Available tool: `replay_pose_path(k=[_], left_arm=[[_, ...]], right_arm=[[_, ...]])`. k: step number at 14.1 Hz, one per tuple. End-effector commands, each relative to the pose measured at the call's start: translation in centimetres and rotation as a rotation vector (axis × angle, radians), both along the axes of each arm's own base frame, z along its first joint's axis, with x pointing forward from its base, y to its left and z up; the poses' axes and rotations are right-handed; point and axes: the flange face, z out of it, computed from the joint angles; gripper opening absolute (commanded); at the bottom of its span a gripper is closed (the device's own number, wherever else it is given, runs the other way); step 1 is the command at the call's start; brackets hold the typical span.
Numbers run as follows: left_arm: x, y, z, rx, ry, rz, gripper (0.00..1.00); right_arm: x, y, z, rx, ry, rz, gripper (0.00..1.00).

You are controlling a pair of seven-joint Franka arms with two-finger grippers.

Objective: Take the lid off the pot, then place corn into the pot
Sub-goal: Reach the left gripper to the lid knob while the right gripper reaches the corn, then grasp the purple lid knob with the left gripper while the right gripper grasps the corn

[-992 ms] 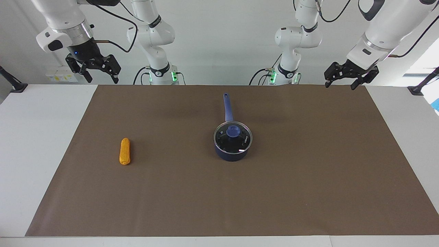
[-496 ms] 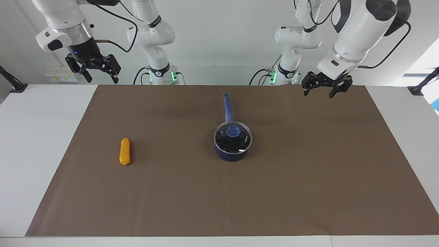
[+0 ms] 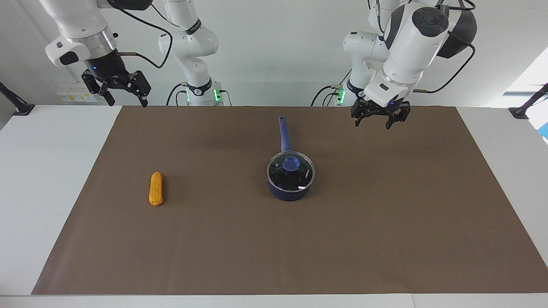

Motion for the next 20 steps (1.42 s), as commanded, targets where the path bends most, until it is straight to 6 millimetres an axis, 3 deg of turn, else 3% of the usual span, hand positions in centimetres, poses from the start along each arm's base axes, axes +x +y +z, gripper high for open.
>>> replay_pose_path(k=[1,2,4,8,14,17,20], left_arm=[[0.1,-3.4,-2.1,0.005,-0.016,0.024,1.00],[0.2,-4.5,-3.1,0.008,-0.015,0.035,1.00],[0.2,-6.9,-4.7,0.008,-0.024,0.034,1.00],[0.3,-11.1,-7.8,0.001,-0.047,0.074,1.00],[0.8,-15.9,-12.9,-0.010,-0.073,0.095,1.00],[1.4,-16.5,-14.4,-0.022,-0.077,0.123,1.00],[0.8,-18.3,-14.5,-0.018,-0.072,0.134,1.00]], right_arm=[[1.3,0.3,-6.6,0.015,0.024,0.007,1.00],[2.1,0.3,-8.9,0.012,0.023,0.004,1.00],[3.5,0.4,-11.3,0.003,0.015,0.008,1.00],[8.4,0.6,-20.1,-0.031,-0.018,0.063,1.00],[10.5,-0.4,-29.7,-0.063,0.015,0.163,1.00],[9.9,-2.9,-32.6,-0.068,0.031,0.241,1.00],[9.2,-2.6,-33.6,-0.054,0.050,0.241,1.00]])
